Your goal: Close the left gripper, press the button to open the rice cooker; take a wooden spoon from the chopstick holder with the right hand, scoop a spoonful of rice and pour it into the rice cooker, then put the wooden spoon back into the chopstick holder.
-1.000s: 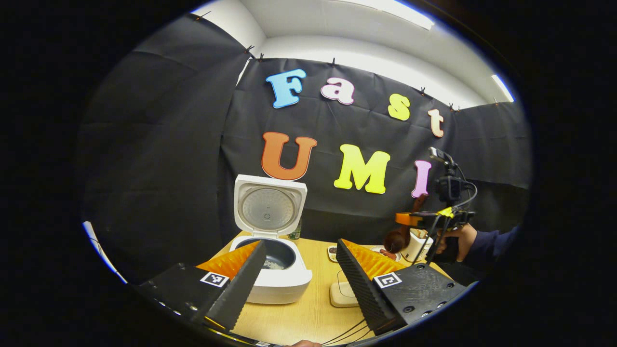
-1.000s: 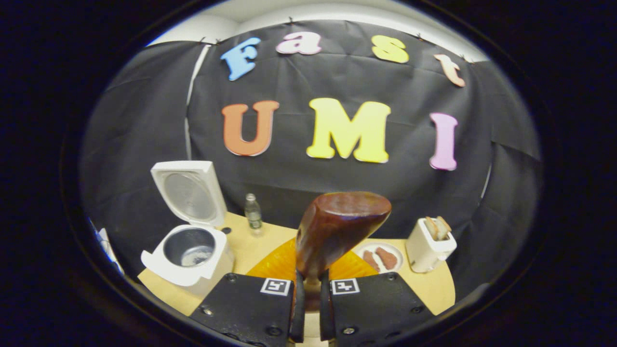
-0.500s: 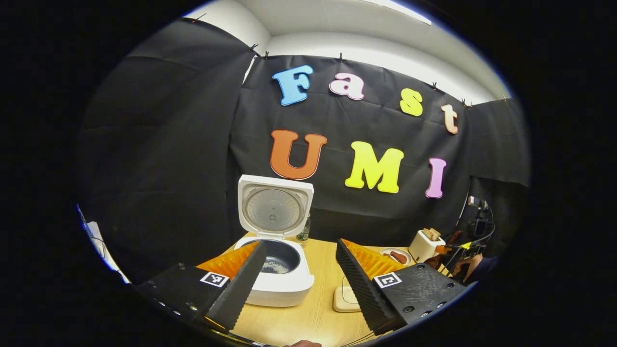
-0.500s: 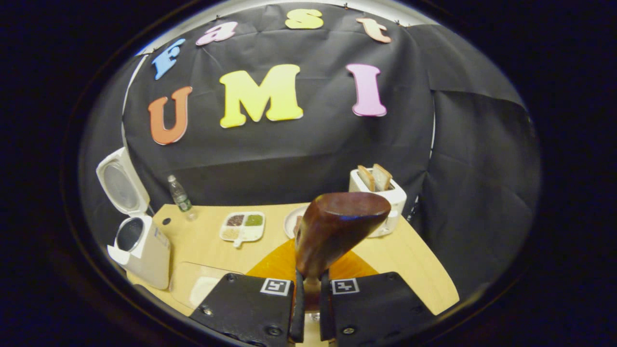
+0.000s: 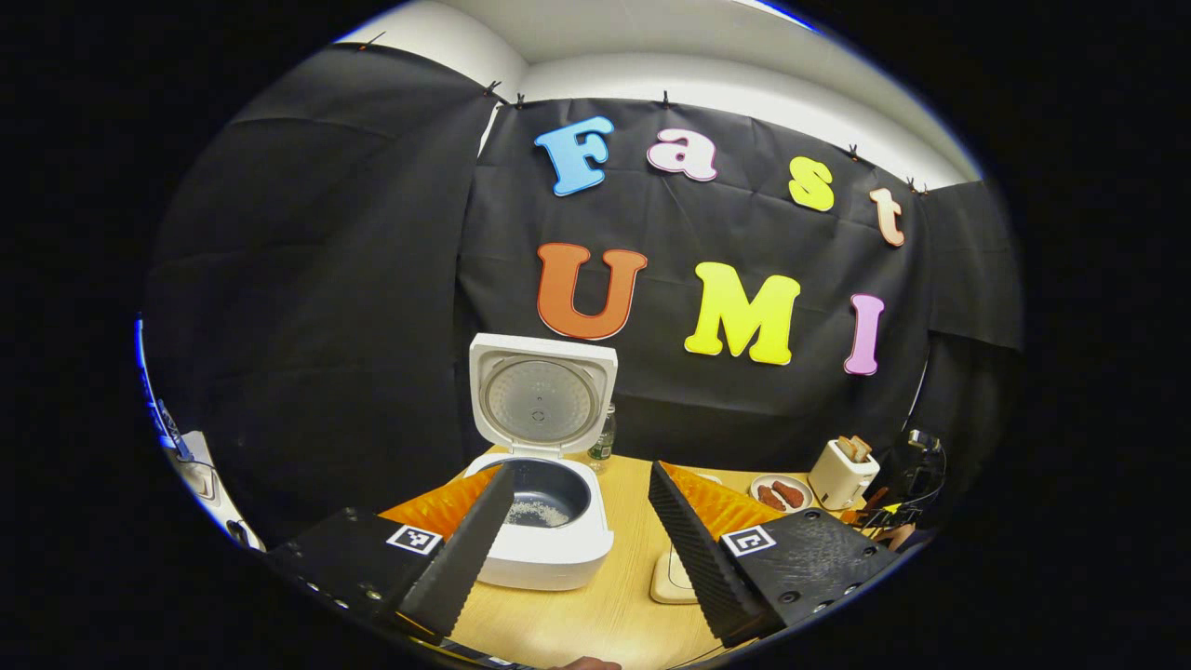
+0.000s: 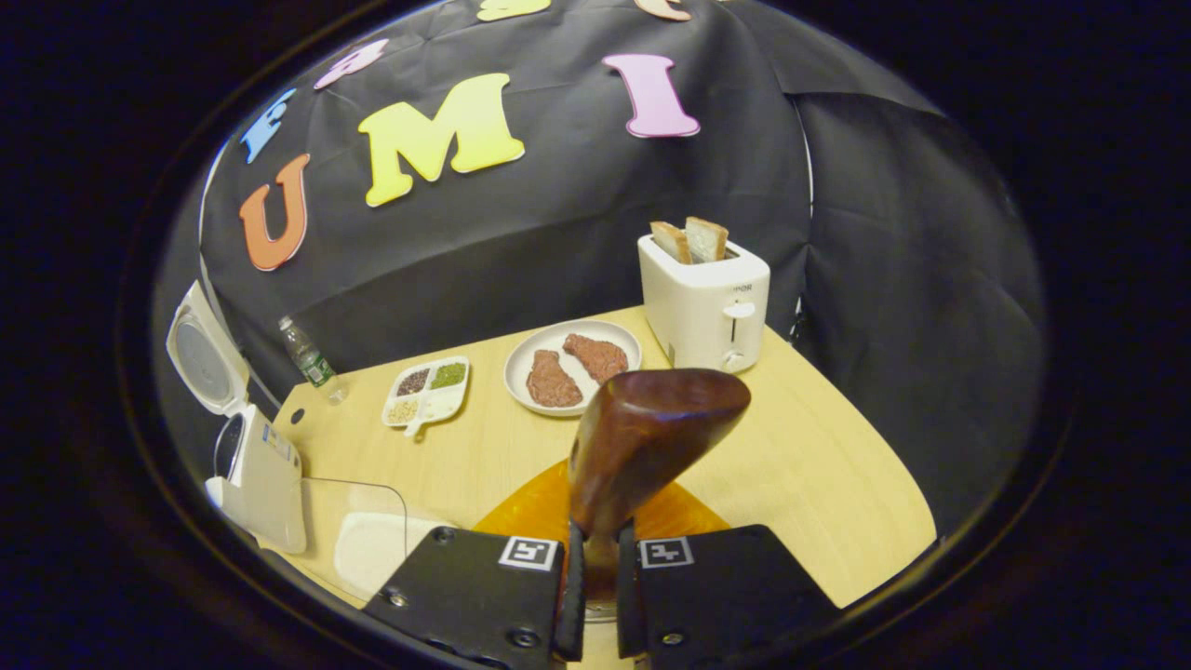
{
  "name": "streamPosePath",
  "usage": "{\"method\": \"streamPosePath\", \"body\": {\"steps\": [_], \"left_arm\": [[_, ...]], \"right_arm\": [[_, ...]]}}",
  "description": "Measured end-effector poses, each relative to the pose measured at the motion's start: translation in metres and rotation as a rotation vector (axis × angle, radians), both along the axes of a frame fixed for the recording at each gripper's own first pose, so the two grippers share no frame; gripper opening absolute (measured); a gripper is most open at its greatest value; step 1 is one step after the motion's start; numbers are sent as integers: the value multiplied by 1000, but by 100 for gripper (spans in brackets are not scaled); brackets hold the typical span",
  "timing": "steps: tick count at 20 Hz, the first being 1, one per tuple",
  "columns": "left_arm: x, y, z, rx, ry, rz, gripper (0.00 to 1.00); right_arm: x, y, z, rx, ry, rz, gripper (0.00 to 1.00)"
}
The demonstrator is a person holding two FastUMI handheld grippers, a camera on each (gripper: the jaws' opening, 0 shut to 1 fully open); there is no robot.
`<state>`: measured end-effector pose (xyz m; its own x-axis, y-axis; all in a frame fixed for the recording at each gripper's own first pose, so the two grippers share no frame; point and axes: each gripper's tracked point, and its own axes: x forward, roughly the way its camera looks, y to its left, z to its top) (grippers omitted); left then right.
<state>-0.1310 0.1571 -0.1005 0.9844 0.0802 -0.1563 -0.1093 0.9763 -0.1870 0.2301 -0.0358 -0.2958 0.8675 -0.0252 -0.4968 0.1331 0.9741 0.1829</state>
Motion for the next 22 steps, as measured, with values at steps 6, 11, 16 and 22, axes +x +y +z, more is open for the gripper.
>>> {"method": "streamPosePath", "body": {"steps": [6,11,16,22], "left_arm": [[4,0,9,-9,-5,-1,94],[10,0,16,-22,-8,-17,94],[37,9,33,9,-69,-11,94],[72,15,47,8,-137,-17,94]], "right_arm": [[-19,-18,6,19,-8,-7,65],[-46,-40,57,-23,-87,-7,82],[-92,-27,125,-81,-184,49,92],[-149,20,190,-60,-268,118,95]]}}
